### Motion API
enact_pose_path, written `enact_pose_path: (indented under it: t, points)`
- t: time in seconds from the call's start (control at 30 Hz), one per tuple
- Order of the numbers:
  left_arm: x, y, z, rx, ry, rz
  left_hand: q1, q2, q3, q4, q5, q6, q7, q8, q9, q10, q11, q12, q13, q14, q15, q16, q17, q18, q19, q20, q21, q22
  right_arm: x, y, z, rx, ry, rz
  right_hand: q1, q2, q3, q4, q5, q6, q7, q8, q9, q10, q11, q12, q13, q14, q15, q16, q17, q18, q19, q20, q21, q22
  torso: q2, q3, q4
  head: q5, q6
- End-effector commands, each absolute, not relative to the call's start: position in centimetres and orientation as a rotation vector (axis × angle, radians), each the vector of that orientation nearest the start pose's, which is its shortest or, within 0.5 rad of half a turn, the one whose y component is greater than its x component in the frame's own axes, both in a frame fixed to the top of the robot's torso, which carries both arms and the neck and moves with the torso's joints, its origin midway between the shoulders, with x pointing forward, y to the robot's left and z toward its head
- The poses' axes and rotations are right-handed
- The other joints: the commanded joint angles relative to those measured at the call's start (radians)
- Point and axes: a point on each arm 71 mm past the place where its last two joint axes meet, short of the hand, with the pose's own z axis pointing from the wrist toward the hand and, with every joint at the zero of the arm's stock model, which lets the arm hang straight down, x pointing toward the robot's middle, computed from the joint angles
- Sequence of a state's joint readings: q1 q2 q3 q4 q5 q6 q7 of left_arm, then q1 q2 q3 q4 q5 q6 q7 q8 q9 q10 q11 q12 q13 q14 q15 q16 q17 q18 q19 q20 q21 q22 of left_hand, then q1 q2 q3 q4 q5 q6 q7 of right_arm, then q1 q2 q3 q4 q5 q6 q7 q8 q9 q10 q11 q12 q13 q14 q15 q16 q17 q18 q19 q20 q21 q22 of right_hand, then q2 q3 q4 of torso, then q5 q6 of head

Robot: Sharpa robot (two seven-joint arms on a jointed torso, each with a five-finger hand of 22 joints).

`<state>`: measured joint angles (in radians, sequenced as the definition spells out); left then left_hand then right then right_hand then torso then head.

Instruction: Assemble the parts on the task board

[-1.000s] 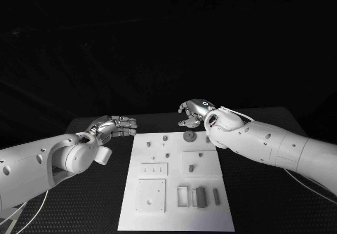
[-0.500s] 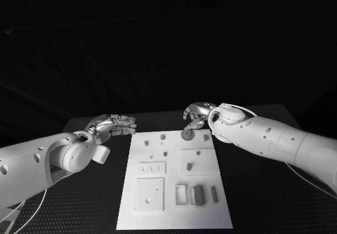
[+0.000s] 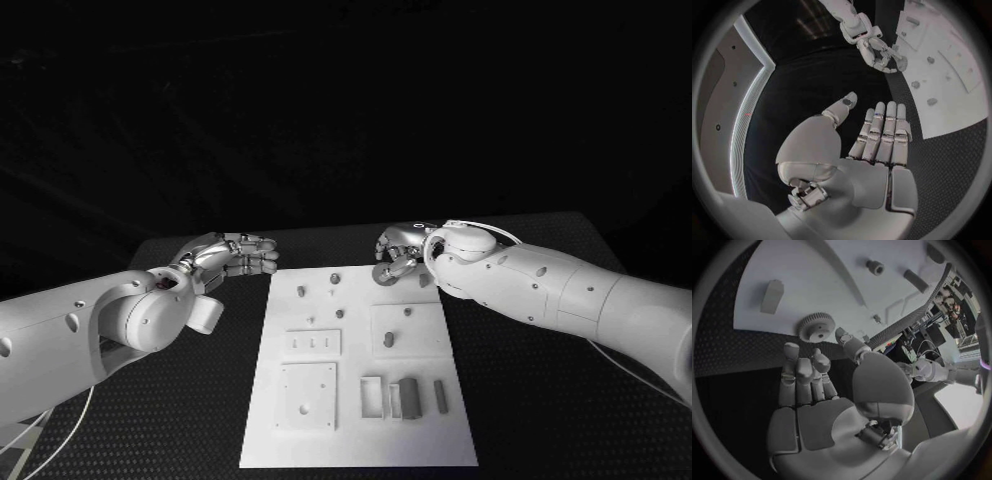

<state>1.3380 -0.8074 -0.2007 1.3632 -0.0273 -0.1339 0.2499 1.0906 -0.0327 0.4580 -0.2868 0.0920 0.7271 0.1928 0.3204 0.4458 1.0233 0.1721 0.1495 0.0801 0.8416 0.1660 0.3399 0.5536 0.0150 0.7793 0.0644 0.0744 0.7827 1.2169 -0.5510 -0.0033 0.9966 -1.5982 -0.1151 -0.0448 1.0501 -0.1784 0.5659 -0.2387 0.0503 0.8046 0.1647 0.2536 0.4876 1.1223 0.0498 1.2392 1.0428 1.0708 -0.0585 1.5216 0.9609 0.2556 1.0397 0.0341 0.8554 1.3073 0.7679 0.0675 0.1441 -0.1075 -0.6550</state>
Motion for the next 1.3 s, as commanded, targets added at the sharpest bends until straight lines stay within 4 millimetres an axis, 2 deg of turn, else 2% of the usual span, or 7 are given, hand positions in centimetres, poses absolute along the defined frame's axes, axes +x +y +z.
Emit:
enact_pose_path:
  t: [0.03,0.3,0.63,1.1,1.3]
  points:
    - [51.8,23.2,-18.2,-1.042,1.652,-1.462,-0.009,0.002,-0.005,-0.001,-0.006,0.006,0.028,-0.001,-0.001,-0.004,0.003,-0.006,-0.002,0.005,-0.001,-0.006,0.001,0.001,0.000,0.001,-0.006,-0.001,57.4,-20.5,-20.8,-0.294,1.801,0.363,-0.003,0.011,0.000,-0.006,-0.001,0.003,-0.006,0.004,0.002,-0.002,-0.004,0.002,-0.001,-0.009,-0.001,0.004,-0.001,0.006,-0.009,0.000,0.002,0.019,0.000,-0.0002,0.0388,0.002,-0.002]
    - [51.8,23.3,-18.2,-1.044,1.651,-1.459,-0.008,0.002,-0.005,-0.001,-0.006,0.006,0.028,-0.001,-0.002,-0.005,0.003,-0.007,-0.003,0.006,-0.001,-0.007,0.002,0.001,0.000,0.000,-0.006,-0.001,57.4,-20.7,-20.8,-0.296,1.800,0.353,-0.003,0.012,0.000,-0.006,-0.001,0.004,-0.006,0.004,0.002,-0.002,-0.004,0.002,-0.001,-0.009,-0.001,0.005,-0.002,0.006,-0.009,0.000,0.002,0.019,-0.001,0.0016,0.0376,0.005,-0.005]
    - [51.8,23.5,-18.2,-1.049,1.655,-1.450,-0.009,0.001,-0.006,-0.001,-0.007,0.004,0.029,-0.003,-0.003,-0.006,0.004,-0.010,-0.004,0.005,-0.001,-0.009,0.002,0.001,0.000,0.001,-0.006,-0.002,57.2,-20.8,-21.6,-0.299,1.811,0.342,0.001,0.027,0.000,-0.018,-0.001,0.015,-0.005,0.011,0.005,-0.001,-0.003,0.004,-0.002,-0.010,0.000,0.009,-0.004,0.006,-0.009,0.000,0.004,0.019,0.000,0.0026,0.0357,0.006,-0.006]
    - [51.8,23.4,-18.2,-1.048,1.659,-1.453,-0.009,0.001,-0.007,-0.001,-0.007,0.004,0.029,-0.004,-0.003,-0.007,0.005,-0.010,-0.004,0.005,-0.001,-0.009,0.003,0.001,0.000,0.001,-0.006,-0.002,57.5,-20.6,-22.2,-0.300,1.824,0.327,0.000,0.051,-0.002,-0.032,-0.001,0.022,-0.005,0.014,0.006,0.002,-0.003,0.008,-0.004,-0.009,0.000,0.015,-0.008,0.006,-0.006,-0.001,0.008,0.019,-0.001,0.0009,0.0380,0.004,-0.009]
    - [51.8,23.5,-18.2,-1.050,1.659,-1.451,-0.009,0.002,-0.007,0.000,-0.007,0.004,0.029,-0.004,-0.003,-0.006,0.005,-0.011,-0.004,0.005,0.000,-0.010,0.003,0.001,0.000,0.001,-0.006,-0.002,57.3,-21.0,-23.0,-0.319,1.836,0.301,0.008,0.069,0.001,-0.045,-0.001,0.028,-0.006,0.017,0.007,0.005,-0.004,0.010,-0.005,-0.008,-0.001,0.018,-0.010,0.006,-0.005,-0.002,0.010,0.019,-0.001,0.0005,0.0386,0.005,-0.011]
